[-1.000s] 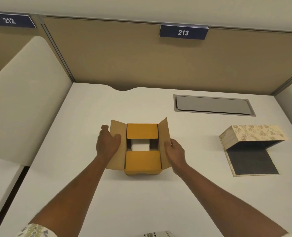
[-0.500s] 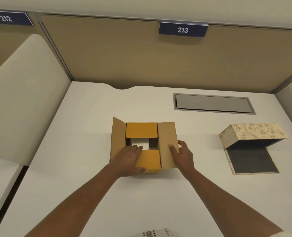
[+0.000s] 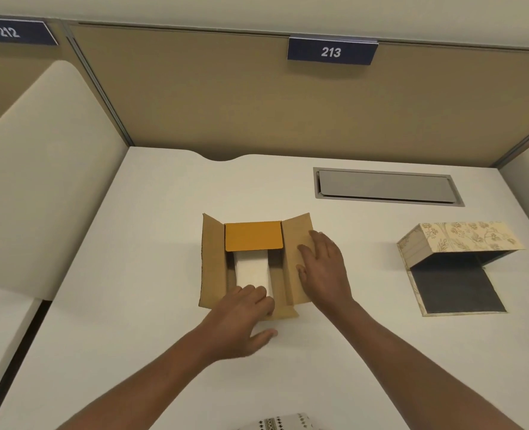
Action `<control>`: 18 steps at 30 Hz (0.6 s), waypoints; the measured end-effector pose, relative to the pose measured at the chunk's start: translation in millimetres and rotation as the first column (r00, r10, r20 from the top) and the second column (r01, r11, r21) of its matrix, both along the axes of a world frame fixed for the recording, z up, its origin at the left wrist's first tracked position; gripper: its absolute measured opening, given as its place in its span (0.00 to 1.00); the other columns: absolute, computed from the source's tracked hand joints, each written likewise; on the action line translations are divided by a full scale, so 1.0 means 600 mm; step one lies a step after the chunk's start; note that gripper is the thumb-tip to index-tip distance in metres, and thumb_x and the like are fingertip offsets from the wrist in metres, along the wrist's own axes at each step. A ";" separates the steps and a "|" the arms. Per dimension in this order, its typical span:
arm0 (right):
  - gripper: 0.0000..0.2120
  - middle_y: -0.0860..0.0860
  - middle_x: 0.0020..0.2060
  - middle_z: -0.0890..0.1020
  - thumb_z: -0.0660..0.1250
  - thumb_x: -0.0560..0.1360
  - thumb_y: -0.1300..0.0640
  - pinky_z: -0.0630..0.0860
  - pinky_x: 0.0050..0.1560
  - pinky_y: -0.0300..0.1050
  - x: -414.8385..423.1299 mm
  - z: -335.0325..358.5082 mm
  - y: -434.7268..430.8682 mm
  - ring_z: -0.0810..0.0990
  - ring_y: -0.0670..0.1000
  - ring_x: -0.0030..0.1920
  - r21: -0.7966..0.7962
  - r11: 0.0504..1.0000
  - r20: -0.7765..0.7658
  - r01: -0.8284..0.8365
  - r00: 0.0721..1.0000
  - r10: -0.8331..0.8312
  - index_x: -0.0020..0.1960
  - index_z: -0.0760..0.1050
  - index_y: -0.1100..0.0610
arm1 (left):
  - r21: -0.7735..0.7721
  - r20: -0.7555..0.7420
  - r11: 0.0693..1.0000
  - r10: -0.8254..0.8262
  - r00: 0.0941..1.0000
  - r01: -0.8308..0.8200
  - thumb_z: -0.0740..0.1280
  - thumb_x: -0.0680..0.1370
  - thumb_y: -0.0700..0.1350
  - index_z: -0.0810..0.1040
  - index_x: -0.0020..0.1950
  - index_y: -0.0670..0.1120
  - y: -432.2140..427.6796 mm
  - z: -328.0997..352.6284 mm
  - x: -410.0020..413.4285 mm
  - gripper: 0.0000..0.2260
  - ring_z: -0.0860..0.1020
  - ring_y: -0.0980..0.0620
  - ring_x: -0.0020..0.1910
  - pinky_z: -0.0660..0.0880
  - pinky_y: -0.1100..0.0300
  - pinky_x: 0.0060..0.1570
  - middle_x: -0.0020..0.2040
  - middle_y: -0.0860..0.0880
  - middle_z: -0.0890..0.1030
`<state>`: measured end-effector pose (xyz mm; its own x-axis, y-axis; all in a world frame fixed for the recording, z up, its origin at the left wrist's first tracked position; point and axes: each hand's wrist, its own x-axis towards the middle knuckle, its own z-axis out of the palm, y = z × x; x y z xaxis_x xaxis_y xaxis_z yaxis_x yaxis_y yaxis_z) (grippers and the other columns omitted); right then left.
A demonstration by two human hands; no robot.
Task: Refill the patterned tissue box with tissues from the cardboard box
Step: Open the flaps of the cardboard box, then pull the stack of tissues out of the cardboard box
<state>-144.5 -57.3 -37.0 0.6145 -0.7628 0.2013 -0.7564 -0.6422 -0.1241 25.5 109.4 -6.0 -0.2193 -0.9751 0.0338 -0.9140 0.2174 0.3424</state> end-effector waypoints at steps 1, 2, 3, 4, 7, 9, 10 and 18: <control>0.19 0.66 0.67 0.77 0.77 0.68 0.60 0.75 0.65 0.62 0.001 0.000 0.002 0.76 0.68 0.66 -0.018 1.000 -0.022 -0.017 1.000 0.017 0.58 0.81 0.62 | 0.042 -0.036 0.999 0.017 0.999 -0.015 0.62 0.78 0.62 0.76 0.50 0.50 0.008 0.000 -0.006 0.15 0.70 0.53 0.41 0.70 0.57 0.41 0.44 0.53 0.74; 0.17 0.66 0.66 0.77 0.77 0.68 0.60 0.74 0.66 0.62 0.003 -0.001 0.005 0.76 0.67 0.66 -0.023 0.999 -0.038 -0.035 0.999 0.034 0.57 0.82 0.62 | 0.094 -0.073 0.995 0.044 0.996 -0.037 0.61 0.78 0.63 0.76 0.49 0.50 0.013 -0.002 -0.012 0.17 0.70 0.53 0.41 0.70 0.57 0.40 0.43 0.53 0.74; 0.16 0.65 0.66 0.78 0.76 0.69 0.61 0.74 0.66 0.61 0.005 -0.003 0.008 0.76 0.67 0.66 -0.019 0.999 -0.049 -0.050 0.998 0.049 0.56 0.83 0.61 | 0.148 -0.117 0.987 0.080 0.990 -0.063 0.60 0.78 0.63 0.77 0.47 0.50 0.015 -0.005 -0.016 0.17 0.70 0.54 0.41 0.70 0.57 0.40 0.43 0.54 0.74; 0.14 0.64 0.66 0.78 0.76 0.70 0.61 0.74 0.66 0.60 0.009 -0.004 0.011 0.77 0.66 0.66 -0.004 0.998 -0.050 -0.063 0.997 0.062 0.55 0.83 0.61 | 0.200 -0.162 0.975 0.128 0.978 -0.094 0.60 0.78 0.63 0.77 0.46 0.49 0.014 -0.008 -0.019 0.18 0.70 0.55 0.41 0.70 0.57 0.39 0.42 0.54 0.74; 0.13 0.61 0.64 0.80 0.73 0.72 0.63 0.79 0.59 0.54 0.022 0.002 0.024 0.80 0.62 0.62 0.099 0.991 0.013 -0.094 0.996 0.093 0.56 0.82 0.61 | 0.339 -0.264 0.916 0.313 0.912 -0.215 0.64 0.78 0.58 0.79 0.42 0.47 -0.006 -0.012 -0.022 0.15 0.72 0.56 0.39 0.69 0.61 0.37 0.40 0.53 0.76; 0.15 0.58 0.63 0.79 0.70 0.74 0.62 0.80 0.51 0.50 0.035 0.017 0.036 0.80 0.59 0.58 0.209 0.971 0.099 -0.117 0.990 0.098 0.61 0.81 0.60 | 0.418 -0.296 0.851 0.459 0.838 -0.319 0.67 0.78 0.52 0.80 0.43 0.47 -0.029 -0.014 -0.021 0.10 0.75 0.54 0.39 0.72 0.59 0.38 0.41 0.52 0.78; 0.16 0.56 0.63 0.79 0.68 0.76 0.61 0.80 0.51 0.49 0.042 0.023 0.041 0.80 0.57 0.57 0.278 0.952 0.144 -0.125 0.986 0.087 0.63 0.79 0.59 | 0.432 -0.309 0.817 0.532 0.788 -0.382 0.67 0.78 0.50 0.80 0.44 0.47 -0.042 -0.015 -0.020 0.08 0.76 0.53 0.41 0.75 0.57 0.40 0.43 0.51 0.79; 0.22 0.53 0.72 0.74 0.58 0.84 0.53 0.69 0.63 0.43 0.104 0.042 0.064 0.73 0.53 0.70 0.895 0.444 0.195 0.029 0.871 -0.451 0.76 0.65 0.56 | 0.604 -0.379 0.496 0.867 0.323 -0.624 0.65 0.78 0.53 0.61 0.78 0.48 -0.134 -0.060 -0.004 0.30 0.74 0.43 0.67 0.74 0.50 0.63 0.70 0.46 0.72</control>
